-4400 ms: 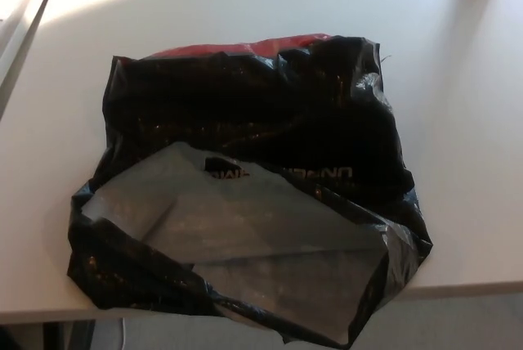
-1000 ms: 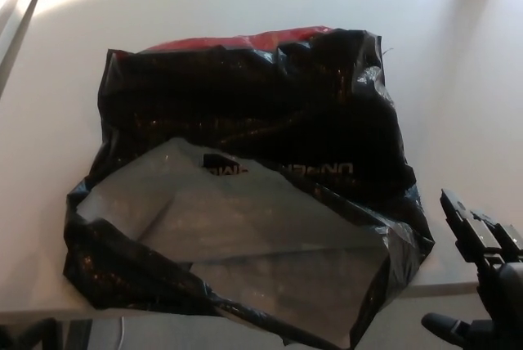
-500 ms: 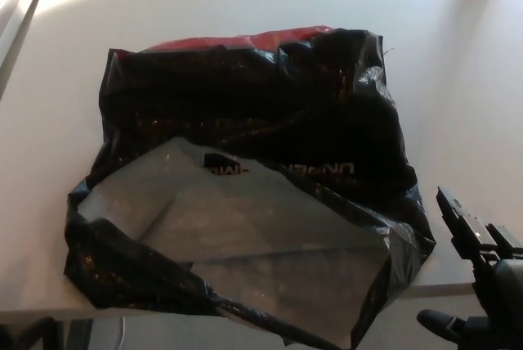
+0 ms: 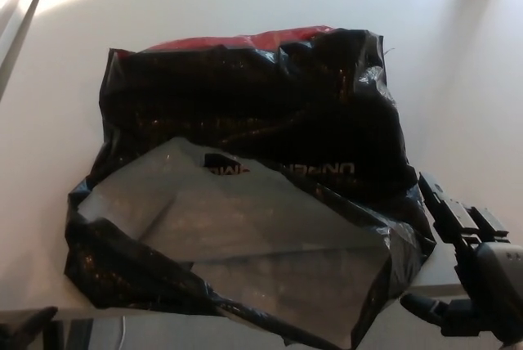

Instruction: A plastic bag is kept infront of the robot in the middle of the desk and the robot uses both its hands to grab it from the top and lifts it up and then releases it.

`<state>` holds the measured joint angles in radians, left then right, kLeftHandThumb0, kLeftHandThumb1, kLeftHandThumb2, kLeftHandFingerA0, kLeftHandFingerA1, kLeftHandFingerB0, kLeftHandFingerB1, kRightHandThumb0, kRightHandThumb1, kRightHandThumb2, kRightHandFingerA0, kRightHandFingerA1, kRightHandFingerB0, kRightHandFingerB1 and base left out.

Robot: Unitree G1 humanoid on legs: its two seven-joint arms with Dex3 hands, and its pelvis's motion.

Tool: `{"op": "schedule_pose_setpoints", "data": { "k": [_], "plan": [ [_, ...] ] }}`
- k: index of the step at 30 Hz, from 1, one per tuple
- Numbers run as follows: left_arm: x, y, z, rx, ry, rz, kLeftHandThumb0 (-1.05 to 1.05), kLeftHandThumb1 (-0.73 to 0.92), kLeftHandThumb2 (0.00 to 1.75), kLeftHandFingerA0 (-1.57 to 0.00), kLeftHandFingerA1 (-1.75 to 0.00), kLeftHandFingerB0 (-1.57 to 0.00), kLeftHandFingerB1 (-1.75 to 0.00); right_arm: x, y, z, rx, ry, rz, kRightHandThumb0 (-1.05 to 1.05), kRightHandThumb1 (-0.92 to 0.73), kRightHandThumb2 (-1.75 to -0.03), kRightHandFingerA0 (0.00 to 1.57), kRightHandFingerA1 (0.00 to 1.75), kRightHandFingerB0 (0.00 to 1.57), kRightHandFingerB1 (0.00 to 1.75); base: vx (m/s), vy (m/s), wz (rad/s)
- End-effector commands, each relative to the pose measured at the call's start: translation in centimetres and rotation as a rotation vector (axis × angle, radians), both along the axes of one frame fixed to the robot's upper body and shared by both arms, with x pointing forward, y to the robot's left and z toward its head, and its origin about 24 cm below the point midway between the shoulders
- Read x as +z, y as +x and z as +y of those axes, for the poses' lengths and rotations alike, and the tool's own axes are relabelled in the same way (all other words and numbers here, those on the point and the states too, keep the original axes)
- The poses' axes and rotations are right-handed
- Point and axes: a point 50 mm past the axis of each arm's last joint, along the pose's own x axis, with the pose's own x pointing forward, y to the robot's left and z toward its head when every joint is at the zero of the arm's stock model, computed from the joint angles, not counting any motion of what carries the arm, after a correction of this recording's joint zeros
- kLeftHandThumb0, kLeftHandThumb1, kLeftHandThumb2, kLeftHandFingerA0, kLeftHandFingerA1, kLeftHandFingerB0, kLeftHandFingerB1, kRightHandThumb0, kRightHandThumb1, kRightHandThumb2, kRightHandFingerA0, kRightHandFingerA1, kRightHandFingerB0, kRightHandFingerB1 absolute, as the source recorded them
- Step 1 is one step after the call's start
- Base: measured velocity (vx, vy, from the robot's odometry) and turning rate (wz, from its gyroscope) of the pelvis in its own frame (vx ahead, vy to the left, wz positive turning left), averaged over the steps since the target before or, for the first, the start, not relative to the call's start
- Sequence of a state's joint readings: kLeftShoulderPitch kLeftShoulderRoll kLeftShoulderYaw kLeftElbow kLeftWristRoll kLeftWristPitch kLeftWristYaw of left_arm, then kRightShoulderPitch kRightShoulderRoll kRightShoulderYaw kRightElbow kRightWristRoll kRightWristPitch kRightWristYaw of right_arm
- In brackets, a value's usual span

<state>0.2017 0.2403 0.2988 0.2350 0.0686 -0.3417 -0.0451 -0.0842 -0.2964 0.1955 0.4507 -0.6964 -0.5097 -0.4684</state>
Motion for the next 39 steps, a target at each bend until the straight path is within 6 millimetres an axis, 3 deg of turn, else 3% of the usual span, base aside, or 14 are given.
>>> {"op": "schedule_pose_setpoints", "data": {
  "k": [1, 6, 7, 11, 17, 22, 24, 25, 32, 35, 36, 37, 38, 39],
  "plan": [
    [0.0, 0.7, 0.0, 0.009, -0.027, 0.005, -0.59, 0.35, 0.68, -0.04, -0.13, 0.00, 0.00, 0.7, 0.9, 0.3, -0.001, 0.015, 0.001, -0.59, -0.35, -0.67, 0.06, 0.08, 0.00, 0.00, 0.00, 0.000, 0.00],
    [0.0, 0.9, -0.2, 0.001, -0.017, 0.013, -0.62, 0.37, 0.70, -0.03, -0.13, 0.00, 0.00, 0.8, 1.1, 0.4, -0.003, 0.030, 0.009, -0.58, -0.35, -0.66, 0.09, 0.13, 0.00, 0.00, 0.00, 0.000, 0.00],
    [-0.1, 1.0, -0.4, -0.014, -0.029, 0.011, -0.61, 0.36, 0.69, -0.02, -0.13, 0.00, 0.00, 0.8, 1.1, 0.4, -0.004, 0.022, 0.010, -0.51, -0.37, -0.57, 0.00, 0.33, 0.00, 0.00, 0.00, 0.000, 0.00],
    [-0.1, 1.0, -0.6, -0.020, -0.032, 0.021, -0.61, 0.36, 0.70, -0.02, -0.12, 0.00, -0.02, 0.7, 1.1, 0.4, -0.002, 0.015, 0.011, -0.60, -0.36, -0.66, 0.08, 0.14, 0.00, 0.00, 0.00, 0.000, 0.00],
    [-0.3, 1.1, -0.9, -0.039, -0.029, 0.033, -0.59, 0.35, 0.69, -0.02, -0.13, 0.00, -0.04, 0.7, 1.2, 0.5, -0.001, 0.010, 0.011, -0.57, -0.42, -0.53, 0.02, 0.36, 0.00, 0.00, 0.00, 0.000, 0.00],
    [-0.4, 1.2, -1.4, -0.060, -0.044, 0.051, -0.49, 0.31, 0.68, 0.00, -0.22, 0.00, -0.17, 0.7, 1.3, 0.4, -0.007, 0.027, 0.023, -0.61, -0.37, -0.67, 0.07, 0.07, 0.00, 0.00, 0.00, 0.000, 0.00],
    [-0.4, 1.2, -1.6, -0.058, -0.082, 0.061, -0.49, 0.31, 0.68, 0.00, -0.22, 0.00, -0.19, 0.7, 1.3, 0.4, -0.008, 0.022, 0.028, -0.60, -0.35, -0.66, 0.07, 0.11, 0.00, 0.00, 0.00, 0.000, 0.00],
    [-0.4, 1.3, -1.8, -0.050, -0.144, 0.079, -0.48, 0.30, 0.69, 0.00, -0.20, 0.00, -0.22, 0.6, 1.3, 0.4, -0.012, 0.025, 0.032, -0.60, -0.36, -0.66, 0.05, 0.35, 0.00, 0.00, 0.00, 0.000, 0.00],
    [-0.3, 1.5, -2.4, -0.035, -0.274, 0.100, -0.38, 0.46, 0.56, -0.06, -0.27, -0.01, -0.22, 0.3, 1.6, 0.8, 0.002, 0.036, 0.049, -0.59, -0.36, -0.67, 0.09, 0.44, 0.00, 0.00, 0.00, 0.000, 0.00],
    [-0.3, 1.8, -2.6, 0.000, -0.253, 0.077, -0.38, 0.44, 0.53, -0.38, -0.44, -0.10, -0.29, 0.2, 1.7, 0.9, 0.005, 0.040, 0.048, -0.58, -0.35, -0.65, 0.11, 0.47, 0.00, 0.00, 0.00, 0.000, 0.00],
    [-0.2, 2.0, -2.9, 0.031, -0.190, 0.058, -0.43, 0.44, 0.57, -0.38, -1.23, -0.11, -0.31, 0.3, 1.6, 0.9, 0.008, 0.041, 0.051, -0.59, -0.35, -0.66, 0.09, 0.45, 0.00, 0.00, 0.00, 0.000, 0.00],
    [-0.1, 2.1, -2.9, 0.038, -0.163, 0.040, -0.21, 0.35, 0.86, -0.50, -0.90, 0.00, -0.49, 0.2, 1.6, 0.9, 0.012, 0.042, 0.052, -0.59, -0.36, -0.66, 0.06, 0.41, 0.00, 0.00, 0.00, 0.000, 0.00],
    [-0.1, 2.2, -2.9, 0.040, -0.168, 0.035, -0.32, 0.45, 0.57, -0.45, -1.29, -0.10, -0.23, 0.2, 1.6, 0.9, 0.011, 0.042, 0.055, -0.60, -0.37, -0.67, 0.05, 0.39, 0.00, 0.00, 0.00, 0.000, 0.00],
    [-0.1, 2.3, -2.9, 0.041, -0.171, 0.034, -0.32, 0.45, 0.57, -0.45, -1.29, -0.10, -0.23, 0.2, 1.6, 0.9, 0.011, 0.042, 0.056, -0.60, -0.37, -0.67, 0.05, 0.39, 0.00, 0.00, 0.00, 0.000, 0.00]
  ]
}}
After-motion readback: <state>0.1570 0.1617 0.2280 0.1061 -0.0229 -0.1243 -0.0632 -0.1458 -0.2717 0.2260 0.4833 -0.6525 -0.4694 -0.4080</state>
